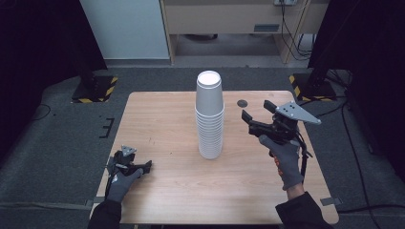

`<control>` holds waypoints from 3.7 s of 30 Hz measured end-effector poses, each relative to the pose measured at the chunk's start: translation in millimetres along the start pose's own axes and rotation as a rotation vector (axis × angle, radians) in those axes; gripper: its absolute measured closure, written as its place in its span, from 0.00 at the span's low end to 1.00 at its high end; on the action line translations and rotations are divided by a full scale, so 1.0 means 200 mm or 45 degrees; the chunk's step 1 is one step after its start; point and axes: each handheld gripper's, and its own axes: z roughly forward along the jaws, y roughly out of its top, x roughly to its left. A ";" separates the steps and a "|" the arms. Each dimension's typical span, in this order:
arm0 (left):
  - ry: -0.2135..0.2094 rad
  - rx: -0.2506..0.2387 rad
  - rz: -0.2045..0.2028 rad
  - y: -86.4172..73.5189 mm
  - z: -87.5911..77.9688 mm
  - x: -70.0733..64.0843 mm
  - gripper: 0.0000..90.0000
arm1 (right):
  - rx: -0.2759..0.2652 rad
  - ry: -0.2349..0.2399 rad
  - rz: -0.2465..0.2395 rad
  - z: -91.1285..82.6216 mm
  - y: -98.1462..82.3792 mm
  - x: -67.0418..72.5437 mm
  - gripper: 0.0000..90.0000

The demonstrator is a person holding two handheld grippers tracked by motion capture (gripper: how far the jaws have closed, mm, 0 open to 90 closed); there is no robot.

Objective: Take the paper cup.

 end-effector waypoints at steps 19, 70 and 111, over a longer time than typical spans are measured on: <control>0.000 0.000 0.000 0.00 0.00 0.00 0.01 | -0.016 0.057 -0.004 0.07 0.07 0.04 0.16; -0.003 0.001 0.002 0.00 0.00 0.00 0.01 | 0.051 0.218 -0.059 0.44 0.09 0.31 0.14; -0.003 0.001 0.002 0.00 0.00 0.00 0.00 | 0.028 0.223 -0.058 0.54 0.11 0.31 0.16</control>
